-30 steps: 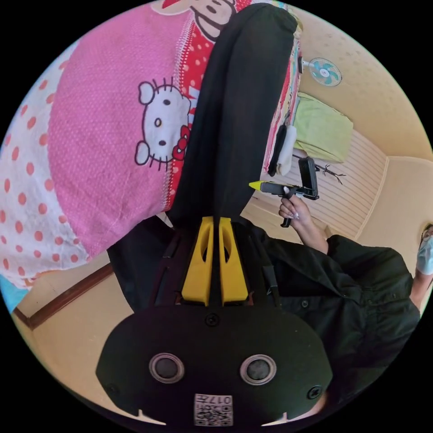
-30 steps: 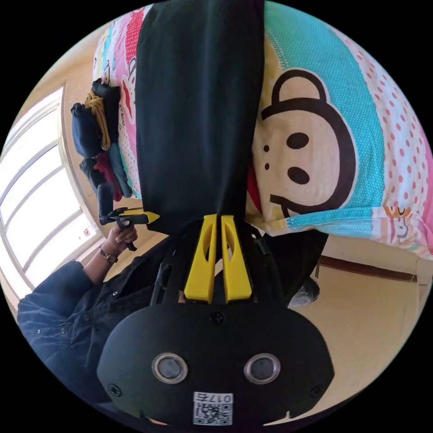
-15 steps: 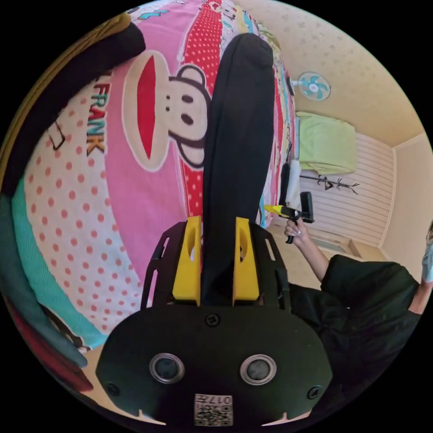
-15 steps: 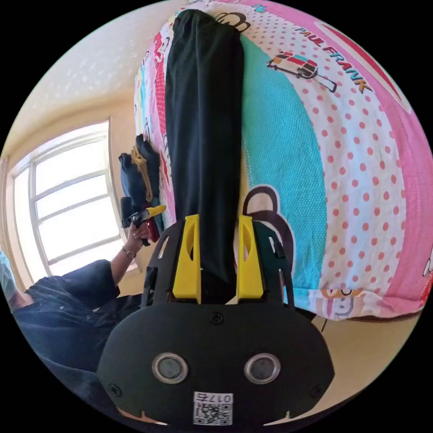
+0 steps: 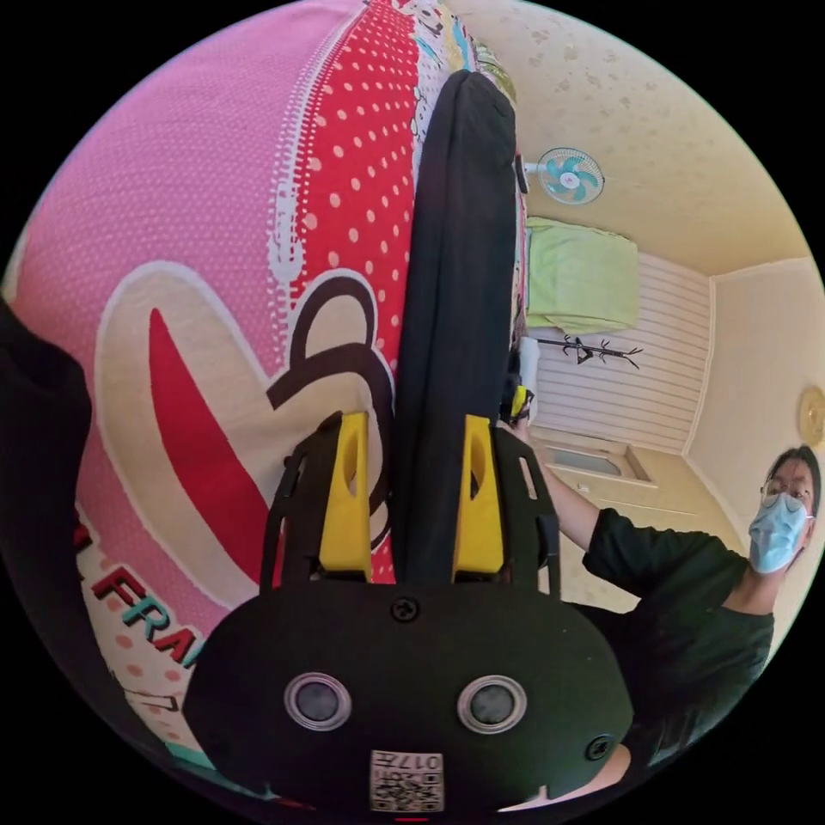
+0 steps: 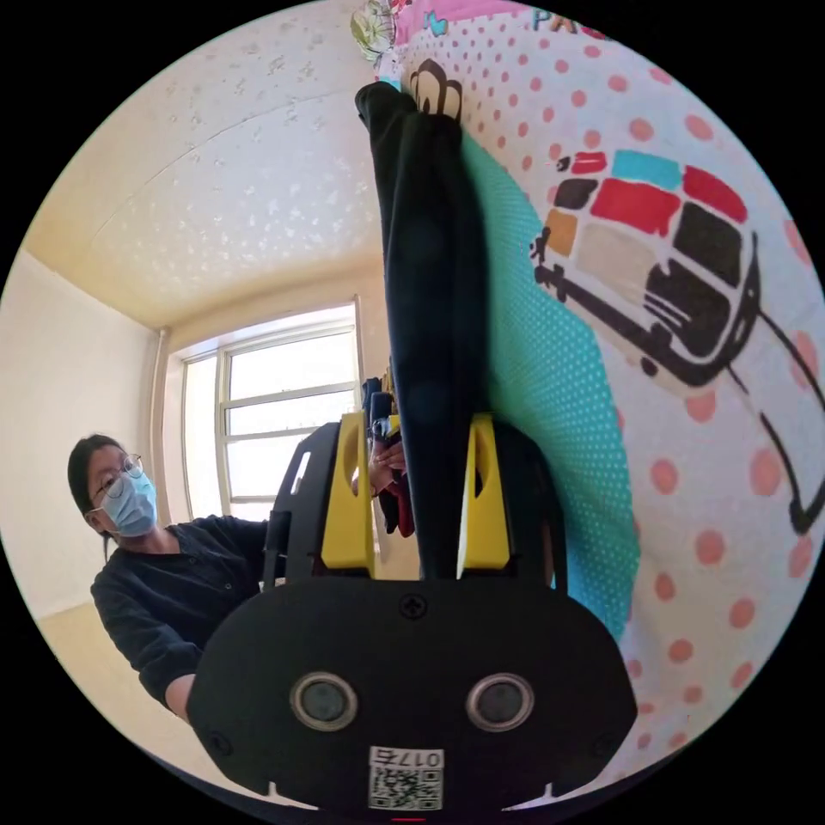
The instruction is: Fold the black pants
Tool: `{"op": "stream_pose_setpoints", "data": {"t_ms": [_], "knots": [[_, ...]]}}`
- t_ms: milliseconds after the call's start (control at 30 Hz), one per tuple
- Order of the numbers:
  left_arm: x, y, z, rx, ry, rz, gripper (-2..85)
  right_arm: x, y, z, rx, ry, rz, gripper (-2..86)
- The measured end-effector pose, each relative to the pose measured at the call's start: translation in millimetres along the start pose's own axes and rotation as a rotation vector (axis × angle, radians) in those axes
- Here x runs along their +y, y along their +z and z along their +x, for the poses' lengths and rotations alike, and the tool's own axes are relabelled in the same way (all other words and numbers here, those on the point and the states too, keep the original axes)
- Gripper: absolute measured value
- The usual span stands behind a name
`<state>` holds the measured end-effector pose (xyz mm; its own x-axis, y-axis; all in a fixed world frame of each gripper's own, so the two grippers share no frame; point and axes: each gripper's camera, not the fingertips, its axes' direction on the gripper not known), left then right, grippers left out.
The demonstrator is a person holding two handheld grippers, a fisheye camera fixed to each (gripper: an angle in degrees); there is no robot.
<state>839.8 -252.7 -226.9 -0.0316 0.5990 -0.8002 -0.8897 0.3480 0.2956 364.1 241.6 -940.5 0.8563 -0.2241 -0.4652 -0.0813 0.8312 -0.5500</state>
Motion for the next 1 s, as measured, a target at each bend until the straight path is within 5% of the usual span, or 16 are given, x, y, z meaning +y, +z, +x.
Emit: {"op": "stream_pose_setpoints", "data": {"t_ms": [367, 600, 800, 1000], "knots": [[1, 48, -9, 0.067, 0.031, -0.069, 16.5, 7, -6, -30, -0.02, 0.062, -0.045, 13.2], [-4, 102, -33, 0.149, -0.015, -0.162, 7.1, 20, -3, -40, -0.032, 0.071, -0.045, 8.8], [41, 109, -15, 0.253, 0.046, 0.034, 2.2, 50, -8, -81, -0.081, 0.065, 0.014, 3.4], [101, 92, 75, 0.35, 0.295, 0.138, 1.8, 94, -27, -196, -0.217, -0.168, 0.002, 1.1]]}}
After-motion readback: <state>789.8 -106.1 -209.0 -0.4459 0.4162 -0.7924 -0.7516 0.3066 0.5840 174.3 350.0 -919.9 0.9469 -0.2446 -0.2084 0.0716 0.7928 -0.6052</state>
